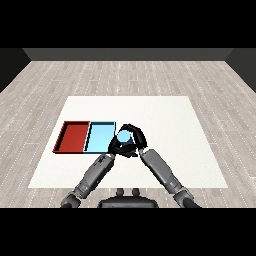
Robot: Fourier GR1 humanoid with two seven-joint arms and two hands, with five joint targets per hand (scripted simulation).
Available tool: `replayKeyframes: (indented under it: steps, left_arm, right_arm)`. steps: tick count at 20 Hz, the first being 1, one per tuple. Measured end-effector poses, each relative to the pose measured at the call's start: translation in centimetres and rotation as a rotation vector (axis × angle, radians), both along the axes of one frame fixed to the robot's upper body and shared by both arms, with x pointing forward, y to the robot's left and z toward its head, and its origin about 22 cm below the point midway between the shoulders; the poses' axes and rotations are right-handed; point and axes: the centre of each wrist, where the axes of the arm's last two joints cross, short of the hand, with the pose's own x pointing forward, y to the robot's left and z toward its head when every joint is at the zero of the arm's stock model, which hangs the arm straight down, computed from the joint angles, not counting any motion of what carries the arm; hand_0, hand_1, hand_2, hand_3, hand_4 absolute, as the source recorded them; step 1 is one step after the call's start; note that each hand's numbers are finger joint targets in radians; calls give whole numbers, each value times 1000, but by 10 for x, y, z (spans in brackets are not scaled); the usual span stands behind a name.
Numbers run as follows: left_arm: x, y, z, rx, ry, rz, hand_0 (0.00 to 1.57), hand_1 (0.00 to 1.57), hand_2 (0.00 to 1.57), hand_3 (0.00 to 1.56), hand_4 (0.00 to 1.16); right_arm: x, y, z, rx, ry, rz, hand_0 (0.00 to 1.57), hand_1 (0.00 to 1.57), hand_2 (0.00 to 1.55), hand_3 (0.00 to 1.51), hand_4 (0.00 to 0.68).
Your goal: Pick the blue can and put it in the blue box
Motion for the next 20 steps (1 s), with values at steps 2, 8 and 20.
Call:
replayKeyframes:
  steps: [2,8,20]
  left_arm:
    - [-3,-5,1,-4,-11,0,0,0,0,0,0]
    - [4,-6,0,50,0,22,0,0,0,0,0]
    - [7,-14,7,194,-10,103,732,732,718,422,695]
  right_arm:
    - [-3,4,1,2,0,10,1478,1478,1457,1394,542]
    - [-4,5,7,10,3,29,1511,1511,1469,1408,561]
    - [-3,2,7,17,-6,29,1483,1483,1459,1406,583]
